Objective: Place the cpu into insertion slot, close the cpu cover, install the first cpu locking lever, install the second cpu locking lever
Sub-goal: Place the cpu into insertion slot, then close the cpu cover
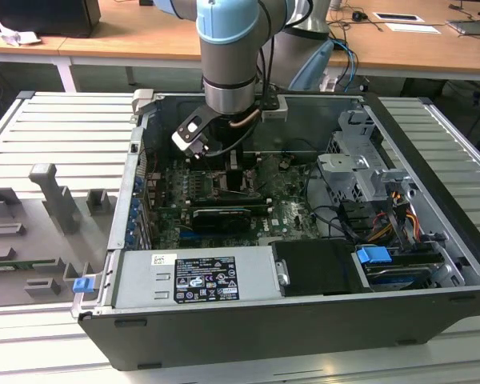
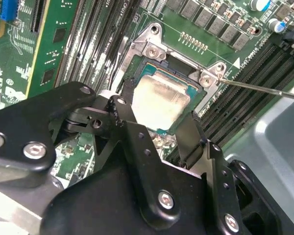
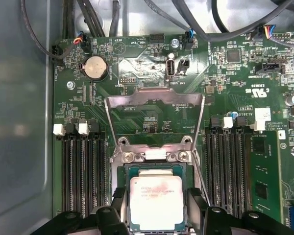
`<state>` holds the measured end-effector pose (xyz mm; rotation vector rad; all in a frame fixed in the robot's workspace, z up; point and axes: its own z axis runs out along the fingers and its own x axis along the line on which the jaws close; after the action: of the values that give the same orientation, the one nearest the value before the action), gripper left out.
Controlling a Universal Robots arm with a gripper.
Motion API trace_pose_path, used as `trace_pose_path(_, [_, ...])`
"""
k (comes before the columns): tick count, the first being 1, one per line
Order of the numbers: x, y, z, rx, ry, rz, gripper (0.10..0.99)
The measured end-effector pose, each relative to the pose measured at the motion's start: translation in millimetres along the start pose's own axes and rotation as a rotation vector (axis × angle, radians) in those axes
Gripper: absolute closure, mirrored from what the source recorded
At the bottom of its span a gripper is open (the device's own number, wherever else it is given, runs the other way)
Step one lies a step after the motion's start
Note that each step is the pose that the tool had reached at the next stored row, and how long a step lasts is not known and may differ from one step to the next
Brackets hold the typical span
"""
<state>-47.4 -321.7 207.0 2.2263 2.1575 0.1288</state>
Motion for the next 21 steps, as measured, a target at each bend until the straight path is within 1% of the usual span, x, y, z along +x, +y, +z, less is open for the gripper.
trace_pose_path(1, [0.0,0.1,-0.8,0.0,-0.0003,0.0,0.494])
trace_pose_path(2, [0.1,0.2,-1.3,0.0,-0.0006,0.0,0.561])
trace_pose_path(3, [0.1,0.2,-1.7,0.0,-0.001,0.0,0.561])
trace_pose_path(10, [0.2,1.6,-6.3,0.003,-0.0037,0.0,0.98])
trace_pose_path(14, [0.2,1.6,-7.3,0.003,-0.0039,0.0,0.98])
trace_pose_path(21, [0.5,2.1,-12.1,0.003,-0.0035,0.0,0.98])
